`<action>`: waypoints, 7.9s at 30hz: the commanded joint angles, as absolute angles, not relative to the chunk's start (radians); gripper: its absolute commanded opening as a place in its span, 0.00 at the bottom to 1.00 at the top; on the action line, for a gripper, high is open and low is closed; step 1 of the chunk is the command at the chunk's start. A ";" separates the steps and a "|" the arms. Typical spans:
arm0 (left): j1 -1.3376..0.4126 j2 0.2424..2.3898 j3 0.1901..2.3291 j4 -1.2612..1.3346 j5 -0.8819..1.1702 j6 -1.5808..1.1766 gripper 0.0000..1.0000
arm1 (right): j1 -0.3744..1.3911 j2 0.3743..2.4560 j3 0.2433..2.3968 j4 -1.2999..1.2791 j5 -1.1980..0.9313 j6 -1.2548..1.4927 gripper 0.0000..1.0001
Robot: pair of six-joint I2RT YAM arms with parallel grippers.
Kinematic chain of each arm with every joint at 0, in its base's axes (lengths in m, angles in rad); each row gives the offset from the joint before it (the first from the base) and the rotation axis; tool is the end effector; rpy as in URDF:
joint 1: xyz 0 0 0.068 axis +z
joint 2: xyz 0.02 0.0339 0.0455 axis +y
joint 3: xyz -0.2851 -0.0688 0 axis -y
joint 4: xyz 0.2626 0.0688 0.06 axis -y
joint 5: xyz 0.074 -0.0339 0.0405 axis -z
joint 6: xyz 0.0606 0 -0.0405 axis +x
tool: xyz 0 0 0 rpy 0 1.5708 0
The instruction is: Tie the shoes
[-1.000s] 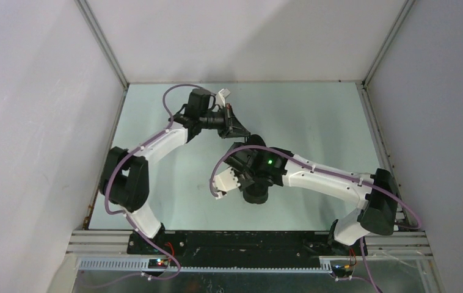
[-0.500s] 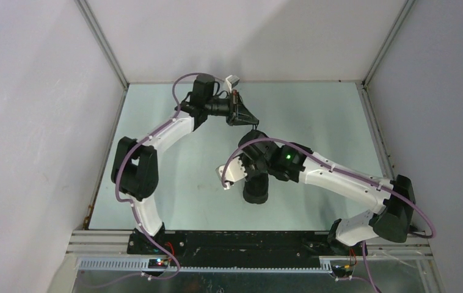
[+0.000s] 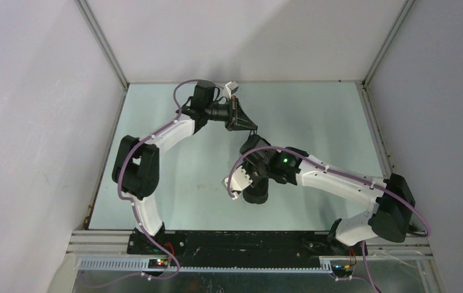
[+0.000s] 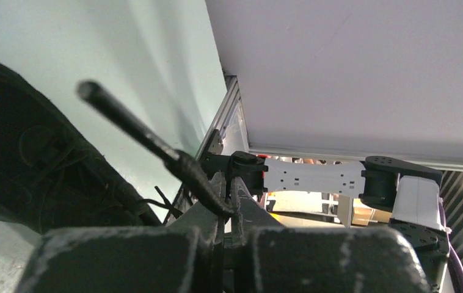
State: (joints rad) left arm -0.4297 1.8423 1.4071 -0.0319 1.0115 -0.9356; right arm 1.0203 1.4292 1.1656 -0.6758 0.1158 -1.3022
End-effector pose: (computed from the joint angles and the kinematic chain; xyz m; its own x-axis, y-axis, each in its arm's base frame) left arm 0.3919 -0.2361 0.2841 -0.9746 -0.0232 -0.2225 0.2099 0.2501 -0.9452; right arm 0.1776 0.2760 0.2769 0.6697 -0.7396 -0.0667 -0.6223 -0.5100 -0.5939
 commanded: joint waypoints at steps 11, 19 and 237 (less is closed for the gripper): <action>-0.382 1.764 1.321 -0.009 0.809 -0.773 0.00 | 1.019 1.522 1.134 -0.845 -0.074 -1.222 0.00; -0.382 1.753 1.274 -0.042 0.789 -0.736 0.00 | 0.973 1.414 1.145 -0.846 -0.137 -1.130 0.36; -0.441 1.731 1.359 -0.178 0.834 -0.546 0.00 | 0.490 1.618 1.456 -0.970 -0.563 -1.152 0.43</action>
State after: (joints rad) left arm -0.4377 1.7489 1.3262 -0.1566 0.8257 -0.5941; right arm 0.5480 1.5803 1.4723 -1.0328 -0.4835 -1.2175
